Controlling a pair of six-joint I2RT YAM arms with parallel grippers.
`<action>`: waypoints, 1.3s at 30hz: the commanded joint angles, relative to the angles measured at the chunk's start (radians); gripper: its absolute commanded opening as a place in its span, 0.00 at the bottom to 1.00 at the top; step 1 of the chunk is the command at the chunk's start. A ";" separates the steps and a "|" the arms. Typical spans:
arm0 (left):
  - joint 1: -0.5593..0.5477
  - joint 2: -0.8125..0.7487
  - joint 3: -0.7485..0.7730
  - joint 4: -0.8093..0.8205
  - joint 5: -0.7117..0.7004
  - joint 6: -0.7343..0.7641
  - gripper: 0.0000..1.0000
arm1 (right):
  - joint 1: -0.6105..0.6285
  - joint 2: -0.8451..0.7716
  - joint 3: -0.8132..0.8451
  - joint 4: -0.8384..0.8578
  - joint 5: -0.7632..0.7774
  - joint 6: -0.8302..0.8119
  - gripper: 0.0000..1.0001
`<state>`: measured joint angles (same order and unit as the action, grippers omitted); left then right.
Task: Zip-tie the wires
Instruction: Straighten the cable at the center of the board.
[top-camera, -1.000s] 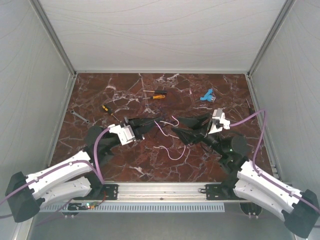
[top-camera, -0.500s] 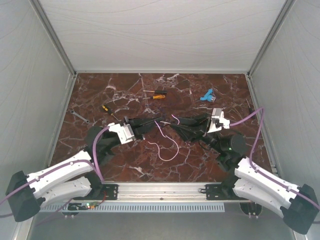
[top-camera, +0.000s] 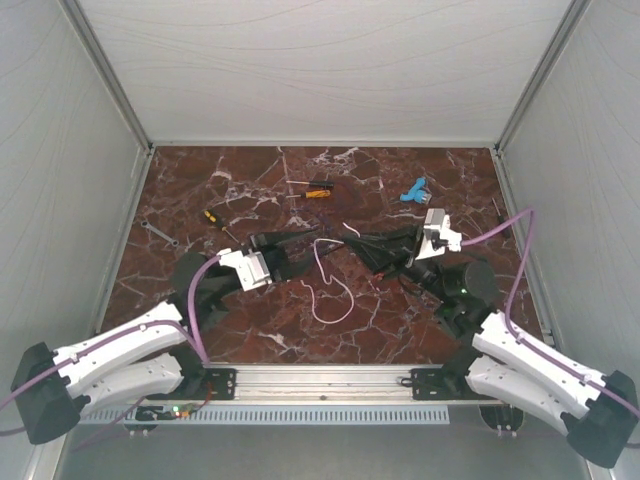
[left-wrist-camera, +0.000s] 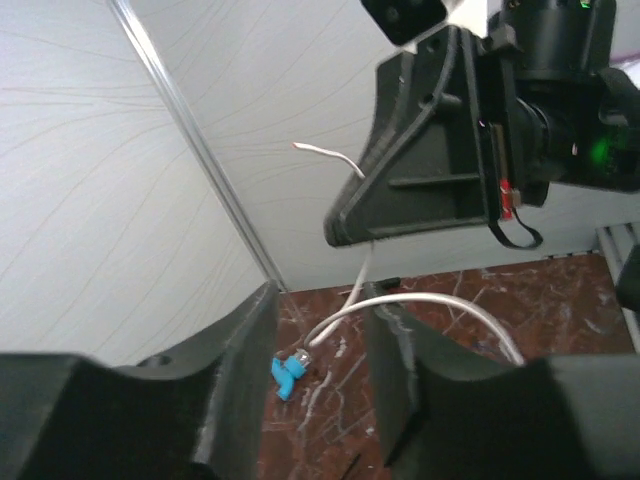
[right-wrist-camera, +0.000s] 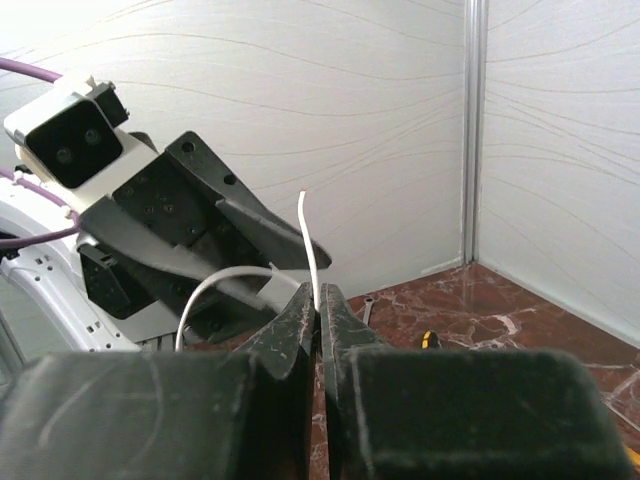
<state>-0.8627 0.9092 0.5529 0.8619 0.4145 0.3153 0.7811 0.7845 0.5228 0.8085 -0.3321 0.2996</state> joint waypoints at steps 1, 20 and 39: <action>-0.005 -0.030 0.002 -0.012 0.071 0.071 0.52 | 0.007 -0.067 0.095 -0.202 0.081 -0.079 0.00; -0.005 0.029 0.017 -0.250 0.057 0.254 0.80 | 0.008 -0.389 0.258 -0.910 0.524 -0.234 0.00; -0.004 0.050 0.011 -0.254 0.082 0.245 1.00 | 0.008 -0.663 0.189 -1.410 1.243 0.158 0.00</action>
<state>-0.8635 0.9581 0.5491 0.5724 0.4686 0.5510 0.7834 0.1879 0.7429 -0.4919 0.6804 0.2855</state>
